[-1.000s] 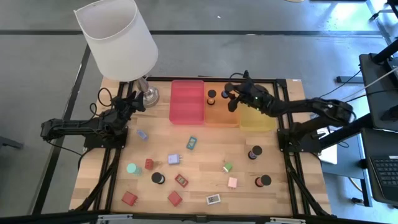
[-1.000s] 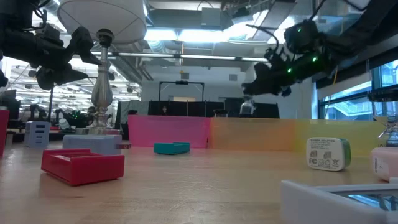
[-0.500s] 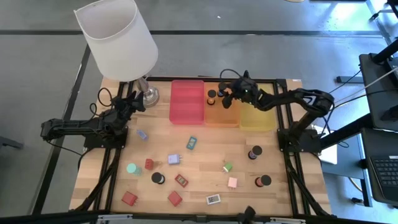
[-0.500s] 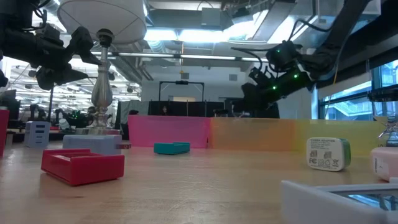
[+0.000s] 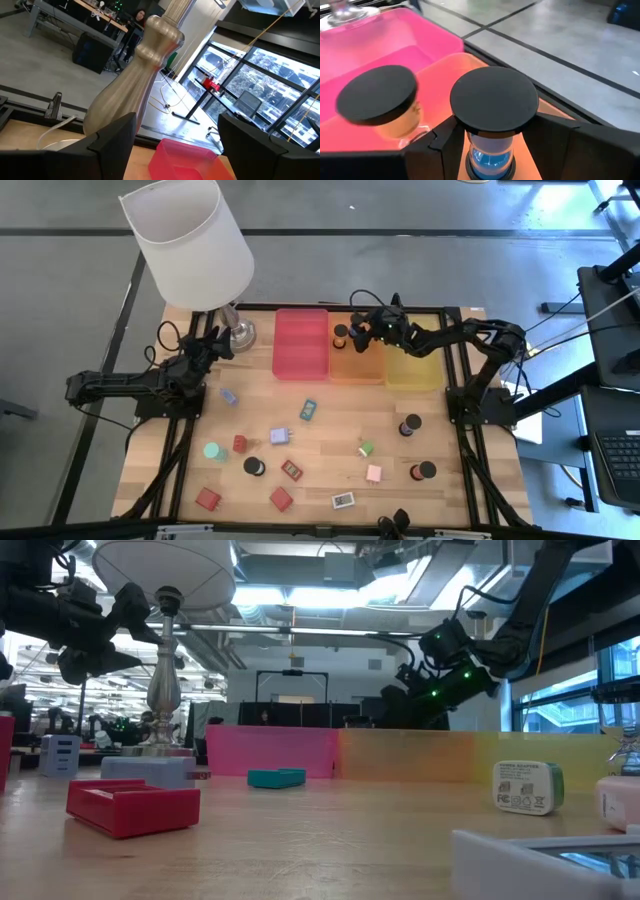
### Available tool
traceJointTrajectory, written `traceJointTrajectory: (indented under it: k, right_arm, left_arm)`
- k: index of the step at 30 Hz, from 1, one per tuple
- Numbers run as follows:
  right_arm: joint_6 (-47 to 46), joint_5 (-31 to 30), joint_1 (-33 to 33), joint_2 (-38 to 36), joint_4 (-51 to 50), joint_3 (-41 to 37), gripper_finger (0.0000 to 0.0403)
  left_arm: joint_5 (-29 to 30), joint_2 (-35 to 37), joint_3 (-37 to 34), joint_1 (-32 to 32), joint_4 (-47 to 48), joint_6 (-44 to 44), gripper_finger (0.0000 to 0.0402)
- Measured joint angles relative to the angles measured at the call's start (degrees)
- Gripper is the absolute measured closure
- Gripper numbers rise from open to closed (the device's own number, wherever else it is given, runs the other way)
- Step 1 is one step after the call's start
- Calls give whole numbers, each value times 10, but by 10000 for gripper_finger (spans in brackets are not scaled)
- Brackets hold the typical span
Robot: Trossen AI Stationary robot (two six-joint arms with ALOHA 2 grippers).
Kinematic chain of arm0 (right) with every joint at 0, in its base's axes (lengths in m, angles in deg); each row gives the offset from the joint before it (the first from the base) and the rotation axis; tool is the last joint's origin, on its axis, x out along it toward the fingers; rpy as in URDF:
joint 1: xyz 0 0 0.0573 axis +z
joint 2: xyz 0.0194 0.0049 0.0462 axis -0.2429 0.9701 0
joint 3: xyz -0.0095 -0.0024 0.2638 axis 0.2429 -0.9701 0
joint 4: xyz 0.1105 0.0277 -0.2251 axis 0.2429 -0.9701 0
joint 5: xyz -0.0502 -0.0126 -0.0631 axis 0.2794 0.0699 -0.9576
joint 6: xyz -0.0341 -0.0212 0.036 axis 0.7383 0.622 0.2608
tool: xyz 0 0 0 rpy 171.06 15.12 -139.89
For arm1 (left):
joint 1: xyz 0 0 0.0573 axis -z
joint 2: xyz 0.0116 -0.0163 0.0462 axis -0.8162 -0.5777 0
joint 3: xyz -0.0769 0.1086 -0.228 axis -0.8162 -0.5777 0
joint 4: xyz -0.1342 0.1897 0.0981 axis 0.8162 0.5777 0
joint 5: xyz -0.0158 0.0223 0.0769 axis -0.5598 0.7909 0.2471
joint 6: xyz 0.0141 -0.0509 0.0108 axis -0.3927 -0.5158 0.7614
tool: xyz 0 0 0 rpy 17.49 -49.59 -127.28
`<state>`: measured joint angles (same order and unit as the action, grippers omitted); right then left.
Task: Pick & Place Office items
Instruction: Put the top blue hourglass into the orange bin, then put the blue hourglass into the orange bin
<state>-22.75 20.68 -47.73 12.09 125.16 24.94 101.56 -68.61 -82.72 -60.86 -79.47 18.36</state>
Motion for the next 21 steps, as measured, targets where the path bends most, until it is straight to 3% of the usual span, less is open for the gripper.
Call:
traceJointTrajectory:
  k: [7, 21]
  right_arm:
    - [-22, -12, 0, 0, -1, 0, 183]
    - [-50, -10, 0, -26, -7, 0, 42]
  left_arm:
    - [0, 0, 0, 0, 0, 0, 125]
    - [0, 0, 0, 0, 0, 0, 125]
